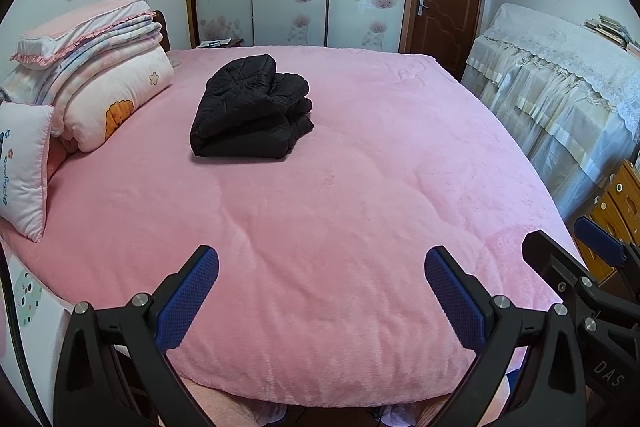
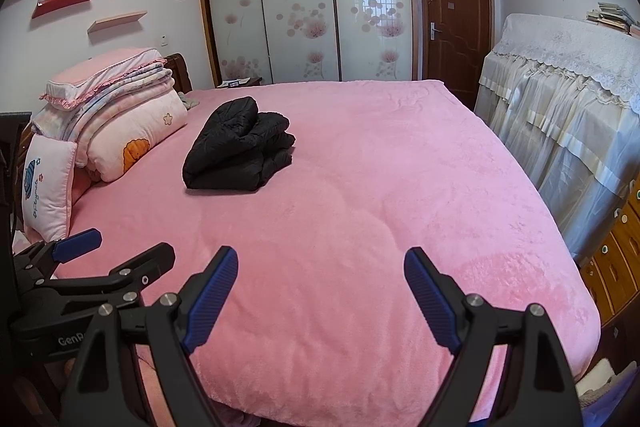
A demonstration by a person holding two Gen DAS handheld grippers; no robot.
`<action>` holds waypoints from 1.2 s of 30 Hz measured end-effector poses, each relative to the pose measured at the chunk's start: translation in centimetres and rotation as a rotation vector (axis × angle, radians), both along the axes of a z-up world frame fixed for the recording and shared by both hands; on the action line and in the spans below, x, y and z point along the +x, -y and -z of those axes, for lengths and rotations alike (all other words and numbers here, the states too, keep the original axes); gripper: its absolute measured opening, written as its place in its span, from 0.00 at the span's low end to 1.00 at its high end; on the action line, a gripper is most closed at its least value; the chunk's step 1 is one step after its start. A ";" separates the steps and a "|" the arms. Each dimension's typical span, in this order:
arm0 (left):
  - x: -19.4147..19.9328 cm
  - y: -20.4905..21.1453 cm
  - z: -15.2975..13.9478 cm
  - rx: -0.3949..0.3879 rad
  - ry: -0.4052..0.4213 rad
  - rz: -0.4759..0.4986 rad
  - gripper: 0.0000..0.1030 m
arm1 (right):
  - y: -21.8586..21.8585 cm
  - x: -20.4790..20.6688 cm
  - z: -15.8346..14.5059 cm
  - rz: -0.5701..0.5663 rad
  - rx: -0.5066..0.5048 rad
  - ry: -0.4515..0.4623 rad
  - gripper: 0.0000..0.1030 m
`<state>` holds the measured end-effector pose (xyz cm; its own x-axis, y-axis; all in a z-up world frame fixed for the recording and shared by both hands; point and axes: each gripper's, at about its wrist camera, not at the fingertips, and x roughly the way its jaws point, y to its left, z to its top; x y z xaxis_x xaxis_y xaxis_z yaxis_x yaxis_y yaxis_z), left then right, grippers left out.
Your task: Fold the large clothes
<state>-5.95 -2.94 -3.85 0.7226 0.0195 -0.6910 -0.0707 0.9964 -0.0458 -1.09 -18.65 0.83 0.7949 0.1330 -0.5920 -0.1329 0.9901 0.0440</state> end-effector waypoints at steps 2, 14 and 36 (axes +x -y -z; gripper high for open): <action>-0.1 0.0 -0.1 0.003 0.003 0.000 0.99 | 0.0 0.0 0.0 0.000 0.000 0.001 0.83; -0.2 0.1 -0.4 0.012 0.006 -0.002 0.99 | 0.1 0.1 0.0 0.004 -0.005 0.003 0.83; -0.3 -0.2 -0.7 0.021 0.014 -0.008 0.99 | -0.1 -0.1 0.2 0.015 -0.013 -0.002 0.83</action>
<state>-6.26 -2.74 -3.13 0.7323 0.0394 -0.6798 -0.0781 0.9966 -0.0263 -1.20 -18.53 0.60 0.7955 0.1138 -0.5952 -0.1184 0.9925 0.0314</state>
